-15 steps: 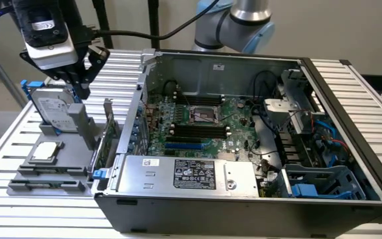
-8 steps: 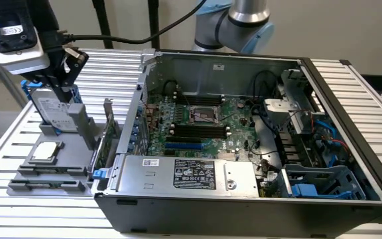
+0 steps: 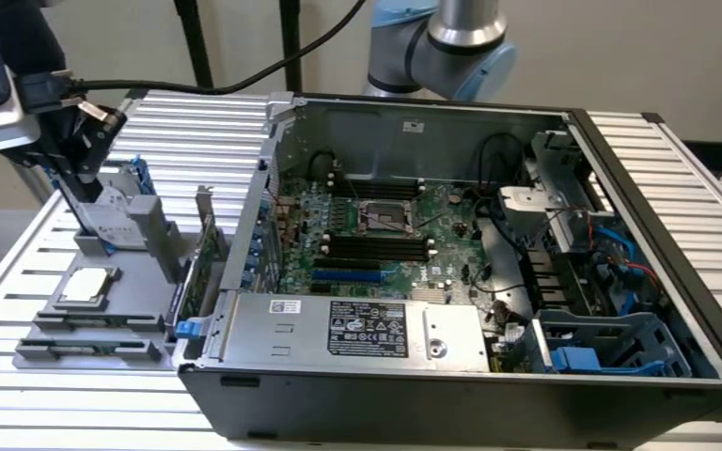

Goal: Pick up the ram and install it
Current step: 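Reach for the ram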

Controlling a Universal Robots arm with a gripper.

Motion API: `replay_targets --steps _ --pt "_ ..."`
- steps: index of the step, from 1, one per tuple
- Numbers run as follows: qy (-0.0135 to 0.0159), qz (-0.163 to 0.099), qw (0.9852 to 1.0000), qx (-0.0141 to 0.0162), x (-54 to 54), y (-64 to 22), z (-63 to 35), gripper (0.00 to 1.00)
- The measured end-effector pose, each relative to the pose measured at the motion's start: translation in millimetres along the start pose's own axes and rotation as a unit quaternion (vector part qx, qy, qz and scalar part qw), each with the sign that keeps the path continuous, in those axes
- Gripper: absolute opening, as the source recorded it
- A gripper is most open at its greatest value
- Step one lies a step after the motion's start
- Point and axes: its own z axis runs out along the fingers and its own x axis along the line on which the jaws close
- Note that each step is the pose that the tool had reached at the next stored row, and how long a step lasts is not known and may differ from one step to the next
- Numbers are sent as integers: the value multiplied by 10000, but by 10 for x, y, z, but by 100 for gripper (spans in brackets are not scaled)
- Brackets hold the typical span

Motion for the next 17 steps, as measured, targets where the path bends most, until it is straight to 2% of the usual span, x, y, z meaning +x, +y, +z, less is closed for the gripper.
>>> replay_targets --steps 7,17 --pt "5 -1 10000 1 202 -107 68 11" --pt "40 2 10000 4 244 -374 126 11"
